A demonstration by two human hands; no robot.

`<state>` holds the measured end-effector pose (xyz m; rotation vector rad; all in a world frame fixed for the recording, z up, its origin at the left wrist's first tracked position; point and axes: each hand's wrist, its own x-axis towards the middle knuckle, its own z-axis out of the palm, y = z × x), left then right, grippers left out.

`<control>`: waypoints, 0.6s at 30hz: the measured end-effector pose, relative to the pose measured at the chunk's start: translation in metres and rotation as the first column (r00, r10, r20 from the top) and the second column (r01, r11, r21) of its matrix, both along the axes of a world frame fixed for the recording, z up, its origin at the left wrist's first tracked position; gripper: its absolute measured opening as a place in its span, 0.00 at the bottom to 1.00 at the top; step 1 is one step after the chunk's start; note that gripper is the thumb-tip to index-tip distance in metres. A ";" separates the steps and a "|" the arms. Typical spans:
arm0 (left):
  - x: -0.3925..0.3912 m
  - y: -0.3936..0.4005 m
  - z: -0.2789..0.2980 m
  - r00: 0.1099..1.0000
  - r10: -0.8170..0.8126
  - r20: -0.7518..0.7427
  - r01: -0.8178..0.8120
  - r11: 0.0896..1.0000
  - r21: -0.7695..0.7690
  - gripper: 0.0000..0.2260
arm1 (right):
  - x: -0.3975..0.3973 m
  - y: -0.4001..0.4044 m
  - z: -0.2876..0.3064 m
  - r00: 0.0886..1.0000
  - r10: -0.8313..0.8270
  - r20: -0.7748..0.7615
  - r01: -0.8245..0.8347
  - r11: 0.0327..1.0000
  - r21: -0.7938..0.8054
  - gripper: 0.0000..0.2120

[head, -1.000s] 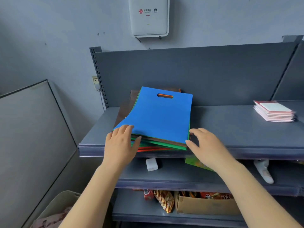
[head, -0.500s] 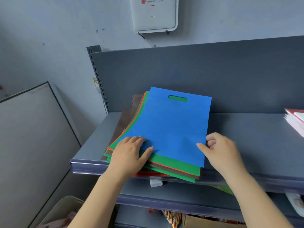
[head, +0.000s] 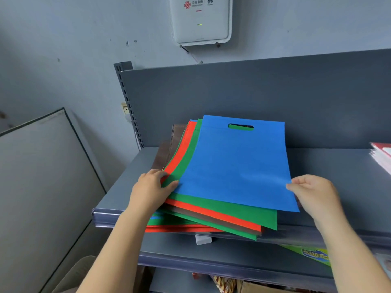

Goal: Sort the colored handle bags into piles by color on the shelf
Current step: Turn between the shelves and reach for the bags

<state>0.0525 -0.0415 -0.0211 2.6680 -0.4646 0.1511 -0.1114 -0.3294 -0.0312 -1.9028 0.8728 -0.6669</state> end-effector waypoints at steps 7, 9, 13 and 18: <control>0.012 0.017 0.013 0.990 0.129 -0.065 -0.136 0.982 -0.131 0.10 | -0.010 0.005 0.011 1.000 -0.019 -0.019 0.021 0.997 0.079 0.11; 0.010 0.017 0.017 0.987 0.154 -0.036 -0.158 0.977 -0.146 0.09 | -0.011 0.013 0.012 0.995 0.052 -0.087 -0.042 0.993 0.111 0.19; -0.003 0.015 0.024 0.992 0.110 0.061 -0.101 0.985 -0.142 0.10 | -0.013 0.023 0.010 0.993 0.074 -0.087 -0.066 0.994 0.091 0.16; -0.026 0.028 0.021 0.988 -0.014 0.154 0.062 0.948 -0.313 0.04 | -0.029 0.035 0.014 0.999 0.019 -0.039 -0.022 0.996 -0.084 0.04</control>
